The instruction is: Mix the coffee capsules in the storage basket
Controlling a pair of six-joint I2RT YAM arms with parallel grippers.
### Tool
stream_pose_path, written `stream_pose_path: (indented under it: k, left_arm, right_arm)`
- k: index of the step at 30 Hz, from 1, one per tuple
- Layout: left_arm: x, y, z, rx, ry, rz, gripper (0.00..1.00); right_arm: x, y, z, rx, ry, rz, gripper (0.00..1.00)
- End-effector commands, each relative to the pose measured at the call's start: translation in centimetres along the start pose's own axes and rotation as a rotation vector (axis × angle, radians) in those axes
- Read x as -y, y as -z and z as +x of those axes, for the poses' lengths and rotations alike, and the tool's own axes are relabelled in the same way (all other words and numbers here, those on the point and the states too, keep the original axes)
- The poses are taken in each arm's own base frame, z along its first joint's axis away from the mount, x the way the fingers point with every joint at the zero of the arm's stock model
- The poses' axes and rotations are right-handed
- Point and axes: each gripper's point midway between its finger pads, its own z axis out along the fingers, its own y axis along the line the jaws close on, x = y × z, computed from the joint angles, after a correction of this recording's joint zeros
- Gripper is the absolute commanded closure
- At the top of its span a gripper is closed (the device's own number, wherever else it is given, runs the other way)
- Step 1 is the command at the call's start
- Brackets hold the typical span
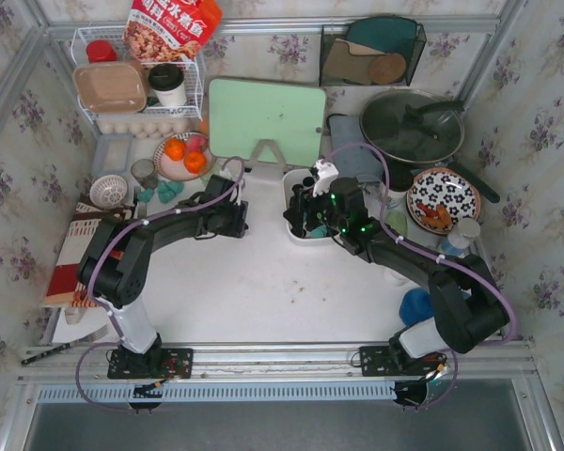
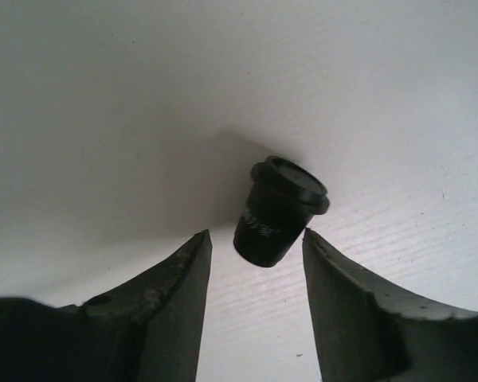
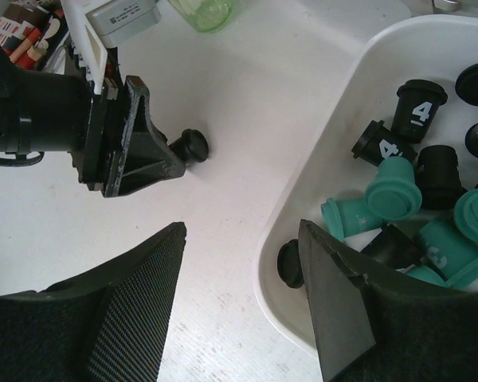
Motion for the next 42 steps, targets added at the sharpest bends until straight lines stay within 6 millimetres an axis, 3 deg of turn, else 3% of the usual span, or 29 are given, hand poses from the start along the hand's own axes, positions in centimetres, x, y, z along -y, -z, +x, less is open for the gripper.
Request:
stream_pose_path:
  k: [1,9,14,18,22,27,30,36,42]
  left_arm:
    - [0.1,-0.5,-1.0,0.031,-0.018,-0.016,0.49]
    - [0.3,-1.2,-0.7,0.021,-0.024,-0.035,0.60]
    - [0.6,-0.7,-1.3,0.055,-0.014,-0.020,0.65]
    - [1.3,0.9,-2.4,0.127,-0.007,0.016,0.73]
    - [2.4,3.0,-3.5,0.180,0.000,0.074,0.75]
    - [4.9,5.8,-4.2,0.202,0.036,0.204,0.75]
    - [6.4,7.3,-4.1,0.206,0.067,0.284,0.76]
    - [8.3,10.2,-3.3,0.220,0.078,0.392,0.75]
    - [10.3,13.8,-2.7,0.285,-0.025,0.483,0.75]
  right_arm:
    - [-0.2,-0.3,-0.2,0.011,0.016,-0.016,0.34]
    - [-0.2,-0.3,-0.4,0.019,0.035,-0.023,0.34]
    - [-0.5,-0.3,-0.5,0.028,0.050,-0.040,0.34]
    - [-0.6,-0.2,-0.6,0.054,0.086,-0.056,0.34]
    - [-1.6,0.7,-1.2,0.148,0.212,-0.128,0.31]
    - [-7.1,2.5,-0.6,0.336,0.581,-0.308,0.27]
    - [-9.1,3.9,0.0,0.490,0.794,-0.340,0.19]
    - [-9.6,3.6,-1.6,0.628,0.844,-0.280,0.17]
    - [-10.1,3.7,-2.6,0.750,0.886,-0.262,0.15]
